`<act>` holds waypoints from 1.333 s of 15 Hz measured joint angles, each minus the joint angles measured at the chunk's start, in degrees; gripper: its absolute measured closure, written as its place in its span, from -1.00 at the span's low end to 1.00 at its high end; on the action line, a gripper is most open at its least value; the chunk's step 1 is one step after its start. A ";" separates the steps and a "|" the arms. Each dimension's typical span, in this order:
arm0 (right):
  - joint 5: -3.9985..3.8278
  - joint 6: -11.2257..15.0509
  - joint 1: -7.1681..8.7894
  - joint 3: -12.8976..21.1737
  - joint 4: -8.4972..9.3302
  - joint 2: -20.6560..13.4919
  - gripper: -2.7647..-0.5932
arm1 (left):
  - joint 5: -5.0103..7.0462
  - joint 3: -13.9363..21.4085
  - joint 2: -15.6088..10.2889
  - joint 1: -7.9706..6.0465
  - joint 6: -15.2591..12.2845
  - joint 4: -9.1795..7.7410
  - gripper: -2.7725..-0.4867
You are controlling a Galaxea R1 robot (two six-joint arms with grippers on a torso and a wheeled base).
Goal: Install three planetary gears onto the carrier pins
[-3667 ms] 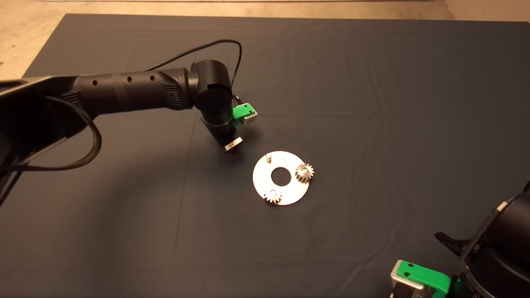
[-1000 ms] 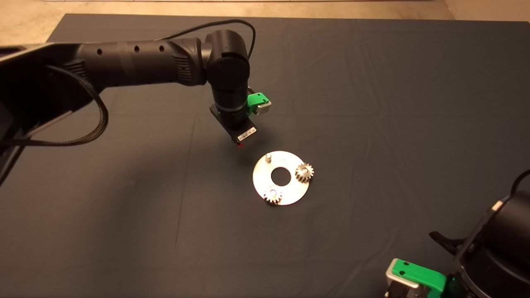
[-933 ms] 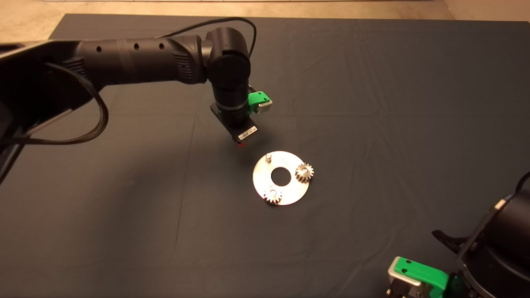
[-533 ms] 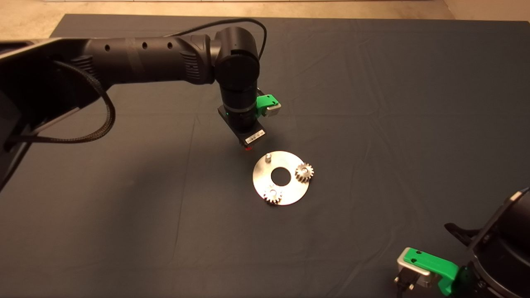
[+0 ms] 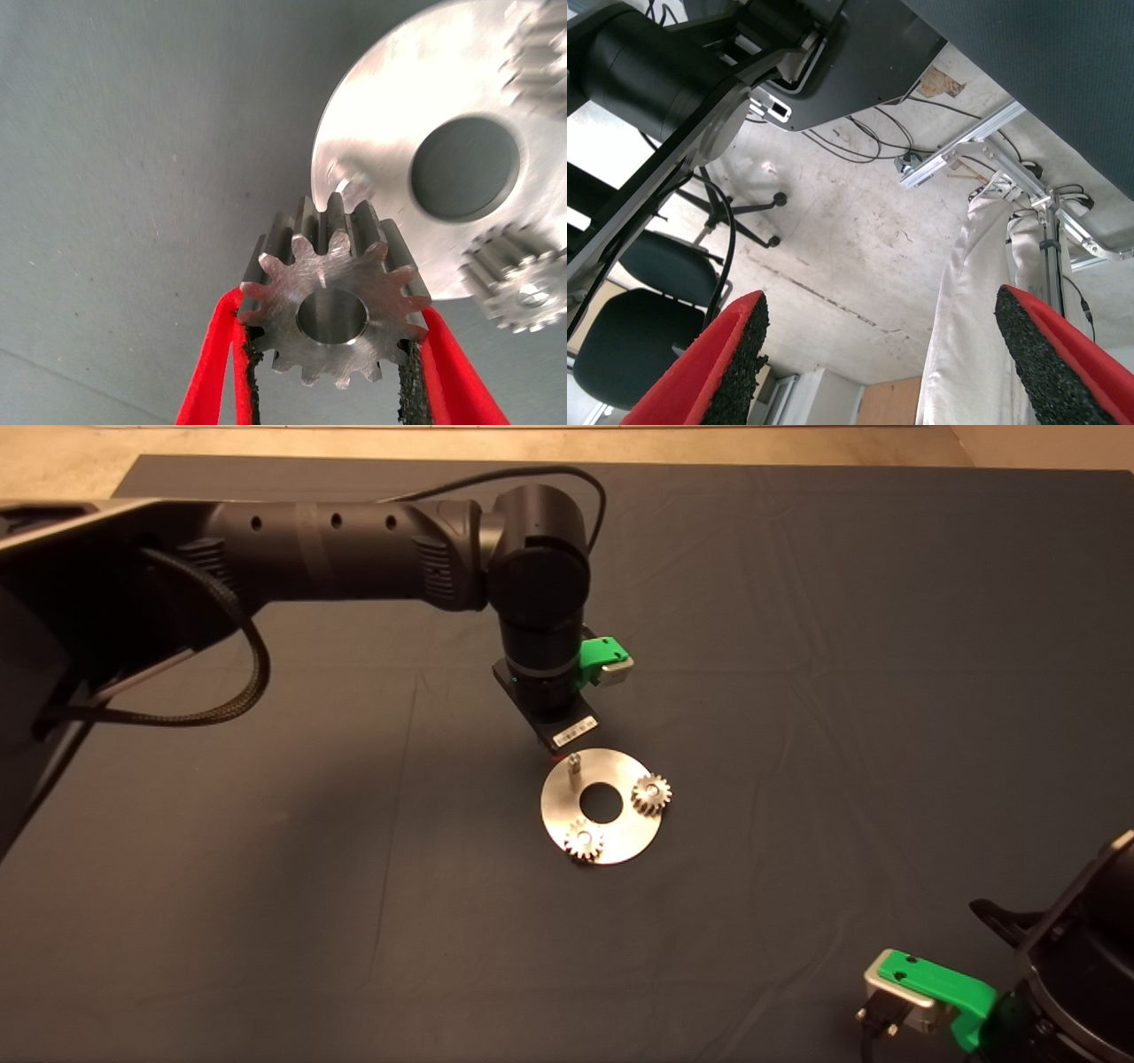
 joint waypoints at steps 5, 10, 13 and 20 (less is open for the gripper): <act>0.00 0.02 0.01 0.00 0.00 -0.13 -0.19 | 0.05 0.73 1.01 -0.41 -1.83 -0.01 0.84; -0.02 0.02 0.01 0.00 0.00 -0.13 -0.19 | 0.05 2.29 1.49 -0.41 -4.16 -0.12 0.84; -0.02 0.01 0.01 0.00 0.00 -0.13 -0.19 | 0.05 2.46 1.49 -0.41 -5.02 -0.12 0.84; -0.02 0.00 0.45 0.00 0.00 -0.13 -0.19 | 0.04 3.26 1.65 -0.41 -6.06 -0.11 0.84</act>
